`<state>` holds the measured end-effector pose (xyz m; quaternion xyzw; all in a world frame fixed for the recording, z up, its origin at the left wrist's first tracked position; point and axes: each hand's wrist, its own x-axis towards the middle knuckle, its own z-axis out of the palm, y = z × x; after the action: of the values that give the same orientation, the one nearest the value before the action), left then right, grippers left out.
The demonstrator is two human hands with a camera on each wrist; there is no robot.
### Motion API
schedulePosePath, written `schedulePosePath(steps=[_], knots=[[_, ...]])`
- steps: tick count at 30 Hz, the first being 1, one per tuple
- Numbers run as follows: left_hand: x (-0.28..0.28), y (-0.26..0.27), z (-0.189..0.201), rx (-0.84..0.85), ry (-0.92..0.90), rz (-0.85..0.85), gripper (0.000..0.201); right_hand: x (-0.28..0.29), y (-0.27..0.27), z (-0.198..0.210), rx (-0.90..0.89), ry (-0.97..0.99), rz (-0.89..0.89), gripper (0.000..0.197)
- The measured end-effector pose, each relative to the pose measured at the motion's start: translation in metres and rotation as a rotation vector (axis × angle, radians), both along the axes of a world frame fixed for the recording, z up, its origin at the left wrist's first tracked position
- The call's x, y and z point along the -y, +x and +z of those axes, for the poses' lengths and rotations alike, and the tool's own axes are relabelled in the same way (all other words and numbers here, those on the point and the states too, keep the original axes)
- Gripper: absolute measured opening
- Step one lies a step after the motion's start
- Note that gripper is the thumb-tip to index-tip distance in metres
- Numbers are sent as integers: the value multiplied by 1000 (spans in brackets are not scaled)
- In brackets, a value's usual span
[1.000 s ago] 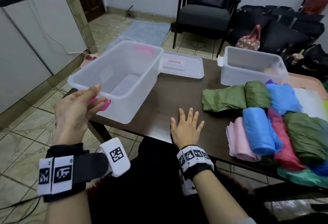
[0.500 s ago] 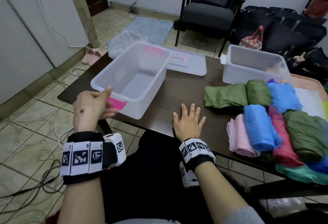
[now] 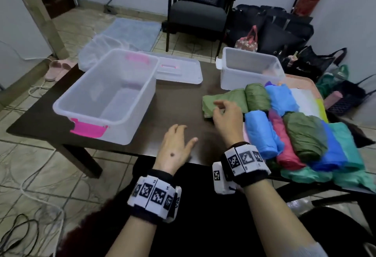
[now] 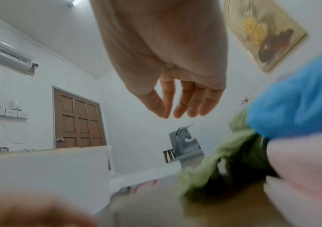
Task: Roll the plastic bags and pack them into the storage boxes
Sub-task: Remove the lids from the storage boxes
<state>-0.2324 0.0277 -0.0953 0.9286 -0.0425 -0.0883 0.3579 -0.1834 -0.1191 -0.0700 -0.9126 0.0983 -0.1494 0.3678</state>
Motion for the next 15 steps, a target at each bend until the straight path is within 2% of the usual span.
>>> schedulePosePath(steps=[3,6,9,12,15], knots=[[7,3,-27,-73,102,-15,64,25,11,23,-48,-112,-120,35],[5,6,-35,-72,193,-2,68,48,34,39,-218,-192,-236,46],[6,7,-42,-92,313,-12,68,73,59,45,-367,-252,-378,45],[8,7,-45,-107,364,-19,67,95,73,34,-546,-364,-365,39],[9,7,-43,-119,364,-27,67,104,87,22,-617,-402,-284,39]])
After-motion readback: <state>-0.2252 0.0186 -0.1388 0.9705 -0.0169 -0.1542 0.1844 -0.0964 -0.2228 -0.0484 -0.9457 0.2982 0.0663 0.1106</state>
